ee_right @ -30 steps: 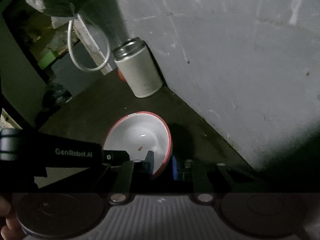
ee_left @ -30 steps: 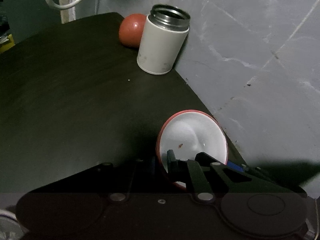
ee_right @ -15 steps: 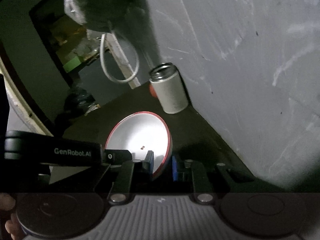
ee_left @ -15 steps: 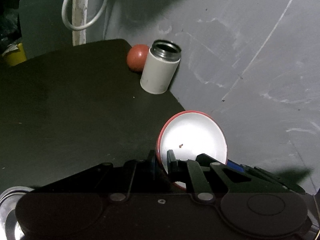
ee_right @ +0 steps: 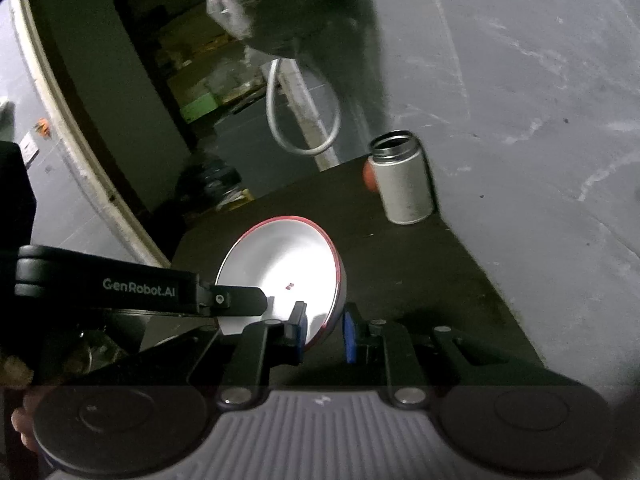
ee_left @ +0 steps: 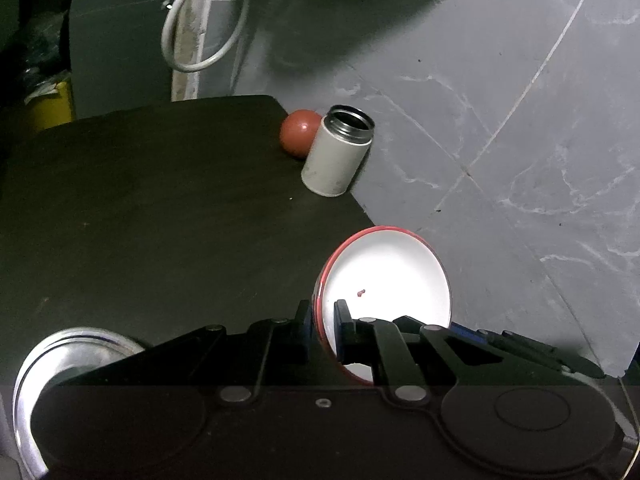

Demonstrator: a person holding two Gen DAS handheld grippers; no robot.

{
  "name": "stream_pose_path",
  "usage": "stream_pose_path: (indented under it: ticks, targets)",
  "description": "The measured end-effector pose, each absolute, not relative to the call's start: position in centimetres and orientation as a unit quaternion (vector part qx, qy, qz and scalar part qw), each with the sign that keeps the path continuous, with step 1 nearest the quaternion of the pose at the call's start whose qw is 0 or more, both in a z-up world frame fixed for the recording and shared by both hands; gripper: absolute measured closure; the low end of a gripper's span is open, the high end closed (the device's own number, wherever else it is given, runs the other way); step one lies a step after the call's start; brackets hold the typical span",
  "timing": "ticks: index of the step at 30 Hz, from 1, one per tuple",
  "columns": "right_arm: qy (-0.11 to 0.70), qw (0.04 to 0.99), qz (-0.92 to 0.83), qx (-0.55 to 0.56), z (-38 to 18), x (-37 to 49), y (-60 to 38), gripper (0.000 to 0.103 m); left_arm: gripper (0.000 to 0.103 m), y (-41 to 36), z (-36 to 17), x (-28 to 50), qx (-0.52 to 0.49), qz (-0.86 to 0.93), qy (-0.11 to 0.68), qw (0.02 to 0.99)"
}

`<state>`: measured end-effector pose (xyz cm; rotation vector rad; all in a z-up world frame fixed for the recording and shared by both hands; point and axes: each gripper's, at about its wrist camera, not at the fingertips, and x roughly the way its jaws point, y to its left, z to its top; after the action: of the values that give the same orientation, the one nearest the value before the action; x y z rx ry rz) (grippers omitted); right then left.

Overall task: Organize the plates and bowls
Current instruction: 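Lift the second white bowl with the left gripper toward the nested bowls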

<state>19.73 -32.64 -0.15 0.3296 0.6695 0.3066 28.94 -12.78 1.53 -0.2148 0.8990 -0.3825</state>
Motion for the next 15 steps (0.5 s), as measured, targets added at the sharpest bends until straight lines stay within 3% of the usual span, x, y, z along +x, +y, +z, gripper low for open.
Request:
stream_pose_path:
  ticks: [15]
  targets:
    - [0.363,0.898,0.207,0.135,-0.2,17.7,-31.8,0.081,0.092,-11.2,0.4,25.8,-0.109,-0.173,0.456,0.866]
